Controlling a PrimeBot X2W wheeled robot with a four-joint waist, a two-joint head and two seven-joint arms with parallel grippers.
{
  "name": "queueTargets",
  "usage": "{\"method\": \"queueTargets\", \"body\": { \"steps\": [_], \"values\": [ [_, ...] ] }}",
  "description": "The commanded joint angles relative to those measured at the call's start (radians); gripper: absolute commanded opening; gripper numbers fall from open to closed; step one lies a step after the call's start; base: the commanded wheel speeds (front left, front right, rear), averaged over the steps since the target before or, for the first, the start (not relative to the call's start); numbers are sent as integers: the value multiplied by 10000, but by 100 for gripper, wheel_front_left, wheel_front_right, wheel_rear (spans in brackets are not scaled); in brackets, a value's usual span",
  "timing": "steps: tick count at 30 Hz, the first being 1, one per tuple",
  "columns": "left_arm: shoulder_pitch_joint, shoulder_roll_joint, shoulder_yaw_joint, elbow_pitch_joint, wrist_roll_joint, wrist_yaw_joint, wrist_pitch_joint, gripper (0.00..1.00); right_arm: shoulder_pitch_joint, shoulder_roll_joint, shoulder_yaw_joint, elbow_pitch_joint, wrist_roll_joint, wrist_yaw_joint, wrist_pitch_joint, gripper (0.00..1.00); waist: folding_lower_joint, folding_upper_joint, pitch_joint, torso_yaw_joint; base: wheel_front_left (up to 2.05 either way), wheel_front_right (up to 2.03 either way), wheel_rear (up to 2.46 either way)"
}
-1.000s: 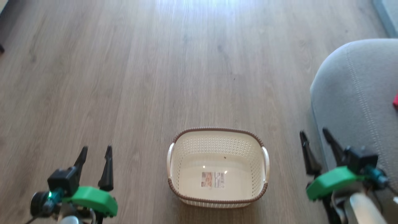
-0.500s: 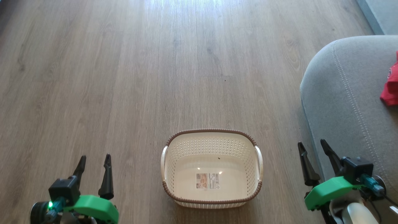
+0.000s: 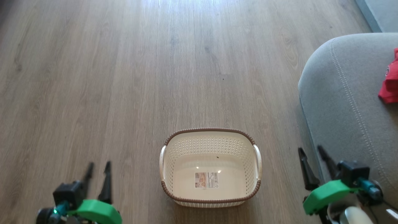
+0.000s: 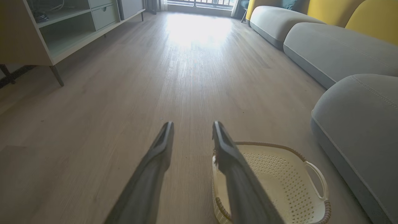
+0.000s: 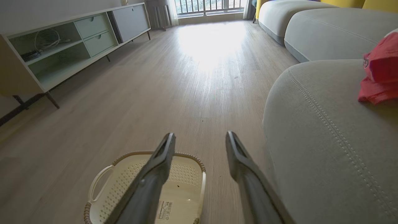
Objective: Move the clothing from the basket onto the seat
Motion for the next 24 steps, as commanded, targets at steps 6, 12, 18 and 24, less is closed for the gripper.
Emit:
{"method": "queueTargets", "body": {
  "steps": [6,12,18,24],
  "values": [
    [81,-55,43,565,-249,-35,117,0,160,41,-19,488,250,0,93,0,1,0,-1,-4,0,0,0],
    [3,-49,80,530,-955,-65,300,0,125,74,-98,388,920,0,273,0,1,0,-5,-7,0,0,0],
    [-55,-43,93,469,-1657,-96,453,0,96,107,-166,282,1587,0,443,0,1,0,-10,-11,0,0,0],
    [-125,-37,119,423,-2350,-126,618,0,63,140,-238,182,2251,-1,614,0,1,0,-14,-14,0,0,0]
  ]
}}
